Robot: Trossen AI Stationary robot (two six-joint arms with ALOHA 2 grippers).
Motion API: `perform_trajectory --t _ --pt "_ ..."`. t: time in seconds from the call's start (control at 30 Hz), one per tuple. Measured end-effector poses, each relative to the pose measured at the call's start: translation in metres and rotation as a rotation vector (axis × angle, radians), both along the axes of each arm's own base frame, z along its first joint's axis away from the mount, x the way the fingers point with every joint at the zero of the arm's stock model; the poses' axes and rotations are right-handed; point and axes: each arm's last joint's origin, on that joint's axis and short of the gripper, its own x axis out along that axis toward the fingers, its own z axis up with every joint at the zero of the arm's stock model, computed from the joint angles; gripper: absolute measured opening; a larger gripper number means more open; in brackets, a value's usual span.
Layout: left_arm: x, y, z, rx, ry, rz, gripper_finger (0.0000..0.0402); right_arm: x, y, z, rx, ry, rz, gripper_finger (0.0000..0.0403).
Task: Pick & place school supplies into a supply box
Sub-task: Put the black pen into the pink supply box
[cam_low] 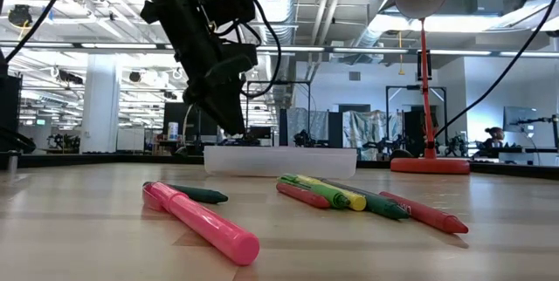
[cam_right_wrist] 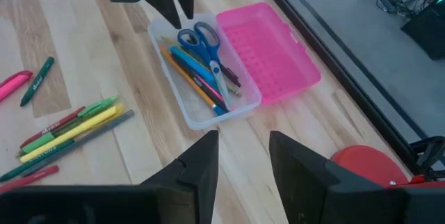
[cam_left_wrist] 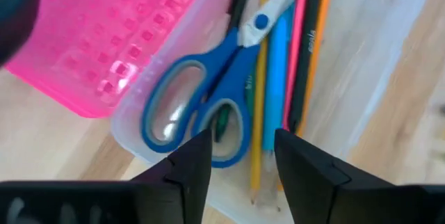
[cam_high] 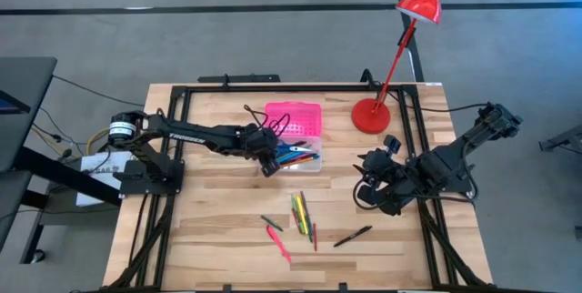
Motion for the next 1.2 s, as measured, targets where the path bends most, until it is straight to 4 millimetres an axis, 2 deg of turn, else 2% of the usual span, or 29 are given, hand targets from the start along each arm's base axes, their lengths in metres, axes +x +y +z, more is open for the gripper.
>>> perform_trajectory --t 0.1,0.27,0.5,0.7,0.93,1.2 --pt "0.000 -0.001 0.000 -0.028 -0.002 -0.018 0.0155 0.000 0.001 -0.003 0.021 0.012 0.008 0.0120" --pt "0.004 -0.005 0.012 -0.065 -0.040 -0.071 0.0155 -0.001 0.004 -0.027 0.121 0.121 0.066 0.0120" --pt "0.005 -0.020 0.042 -0.004 -0.072 -0.180 0.0155 0.002 0.032 -0.063 0.347 0.161 0.378 0.0120" --pt "0.001 -0.025 0.052 0.063 -0.087 -0.167 0.0155 -0.007 0.046 -0.087 0.431 0.200 0.524 0.0120" --pt "-0.001 -0.037 0.051 0.043 -0.076 -0.180 0.0155 -0.015 0.046 -0.108 0.428 0.224 0.541 0.0120" --pt "-0.006 -0.057 0.048 0.024 -0.021 -0.227 0.0155 -0.014 0.044 -0.109 0.449 0.212 0.510 0.0120"
